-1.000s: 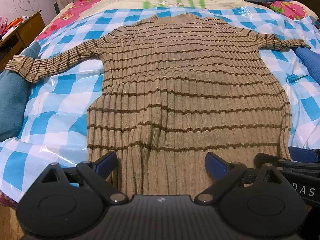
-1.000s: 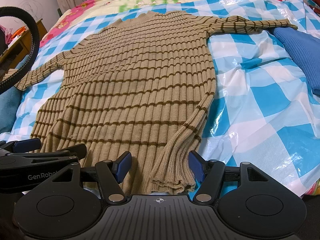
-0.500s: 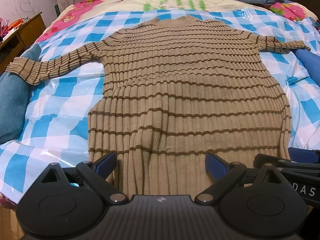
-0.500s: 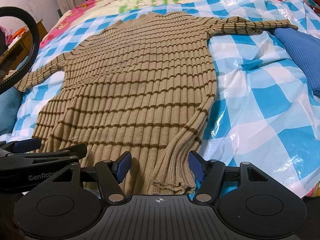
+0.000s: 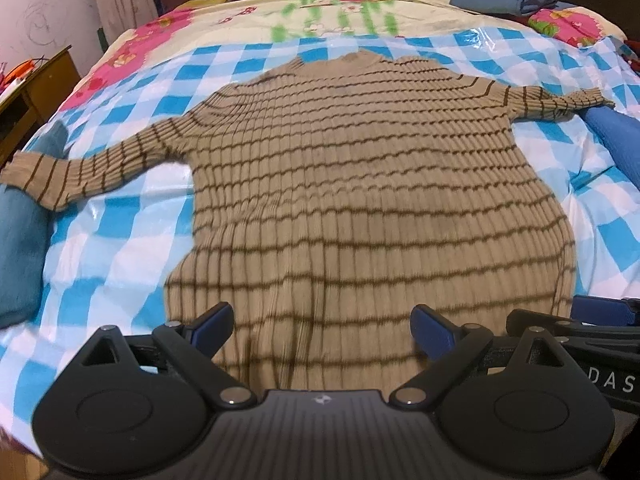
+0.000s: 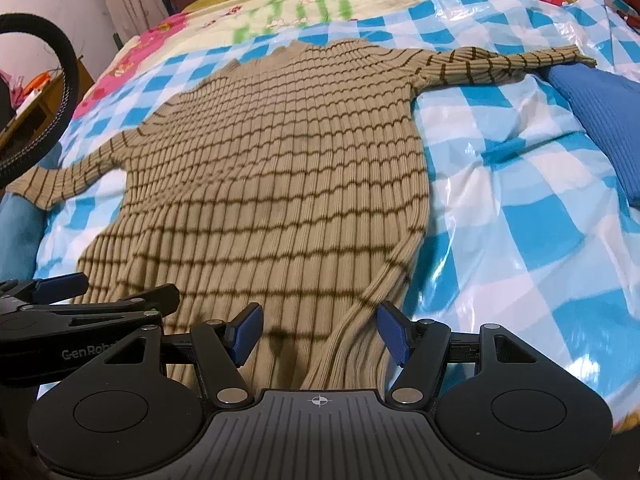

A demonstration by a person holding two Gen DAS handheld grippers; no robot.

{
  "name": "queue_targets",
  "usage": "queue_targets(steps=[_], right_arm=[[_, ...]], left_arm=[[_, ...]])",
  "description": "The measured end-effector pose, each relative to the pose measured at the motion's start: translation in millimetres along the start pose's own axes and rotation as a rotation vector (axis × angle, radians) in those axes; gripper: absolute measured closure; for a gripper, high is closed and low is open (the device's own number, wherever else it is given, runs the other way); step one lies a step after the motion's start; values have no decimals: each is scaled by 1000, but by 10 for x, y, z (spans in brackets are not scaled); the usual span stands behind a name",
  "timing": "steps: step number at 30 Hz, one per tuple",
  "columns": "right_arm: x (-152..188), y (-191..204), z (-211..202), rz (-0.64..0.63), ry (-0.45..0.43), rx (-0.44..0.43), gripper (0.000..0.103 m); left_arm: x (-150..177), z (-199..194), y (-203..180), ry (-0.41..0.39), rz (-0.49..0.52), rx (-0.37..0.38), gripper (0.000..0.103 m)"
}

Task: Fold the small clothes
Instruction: 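Move the right tool to a sleeve cuff and close on it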

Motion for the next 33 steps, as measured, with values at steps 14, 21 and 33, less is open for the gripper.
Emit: queue_targets(steps=[14, 21, 33], right_arm=[[-372, -85, 152, -13, -19, -4, 40], [-528, -211, 191, 18, -29, -32, 40], [-1146, -913, 145, 89, -132, 33, 40]], left_arm=[[-387, 212, -111, -23, 23, -12, 4], [-559, 297, -231, -24, 33, 17, 3], [-1167, 439, -930, -89, 104, 105, 3]])
Point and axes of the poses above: each gripper's, at about its wrist camera, not at the fingertips, and z roughly the way its jaws point, y to its left, x to its underside, the point moved 10 cm from there along z, roughly the way its jaws point, and after that the axes turned 11 degrees about -x, right-handed, at the moved point
